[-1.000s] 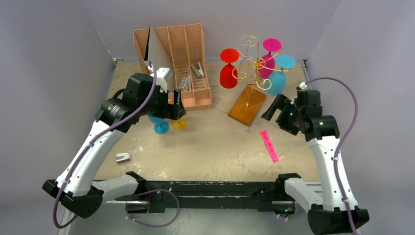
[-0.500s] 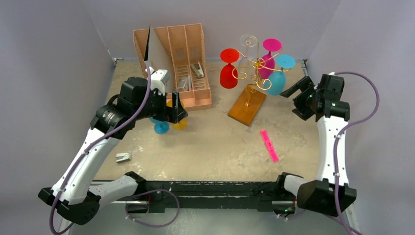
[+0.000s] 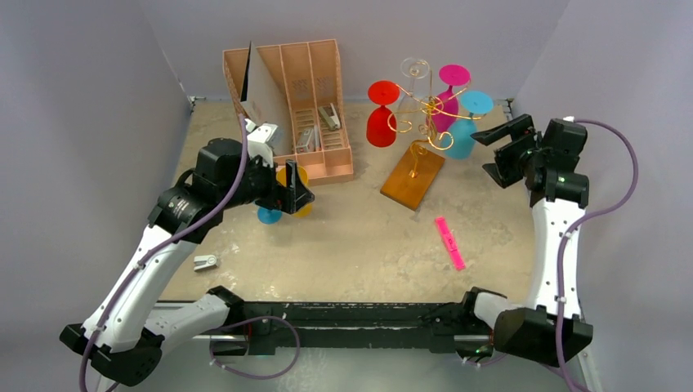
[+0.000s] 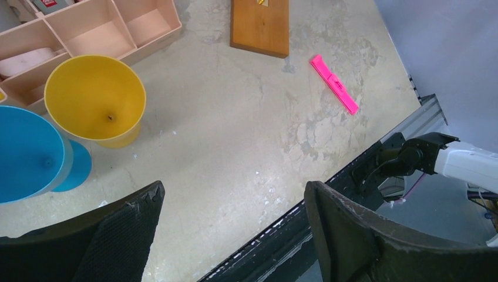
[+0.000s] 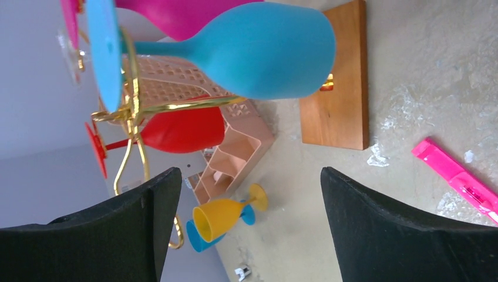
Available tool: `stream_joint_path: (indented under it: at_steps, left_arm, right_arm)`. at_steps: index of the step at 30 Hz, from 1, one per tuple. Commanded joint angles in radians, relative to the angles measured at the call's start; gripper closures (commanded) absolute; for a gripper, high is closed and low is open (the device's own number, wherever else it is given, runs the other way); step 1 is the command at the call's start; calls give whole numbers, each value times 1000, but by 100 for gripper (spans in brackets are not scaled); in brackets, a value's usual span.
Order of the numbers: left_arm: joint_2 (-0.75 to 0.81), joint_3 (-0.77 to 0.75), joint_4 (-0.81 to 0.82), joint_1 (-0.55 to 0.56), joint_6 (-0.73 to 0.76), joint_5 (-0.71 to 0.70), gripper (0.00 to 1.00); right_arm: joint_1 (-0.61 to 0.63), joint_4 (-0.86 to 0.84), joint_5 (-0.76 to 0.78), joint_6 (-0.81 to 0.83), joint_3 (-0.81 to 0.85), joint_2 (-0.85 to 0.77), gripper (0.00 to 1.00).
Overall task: Take the wine glass off the wine glass rack
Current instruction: Pick up the wine glass from the wine rack.
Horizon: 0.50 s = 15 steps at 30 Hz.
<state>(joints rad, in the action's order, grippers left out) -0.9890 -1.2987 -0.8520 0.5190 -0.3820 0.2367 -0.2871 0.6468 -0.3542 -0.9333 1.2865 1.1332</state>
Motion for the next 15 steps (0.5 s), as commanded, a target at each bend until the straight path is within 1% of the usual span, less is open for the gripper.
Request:
stream_joint_path:
  at_steps: [1,4,8,10,15]
  left_arm:
    - [19,18,62,-4,2,39,12]
    - [12,15,63,-4,-2,45,12]
    - [6,3,49,-4,-9,32,12]
    - [12,1,43,-5,-13,23,12]
    - [33,-5,22,-4,-27,-9,12]
  right_arm:
    - [-3,-21,-21,5,63,-41,10]
    - [-3,-32,-6,43,119,-21,12]
    - [-5,-84,-6,41,189,39,21]
    - [-9,-130,-41,35,219,83,24]
    - [-17,-152,-123,34,320,208,26]
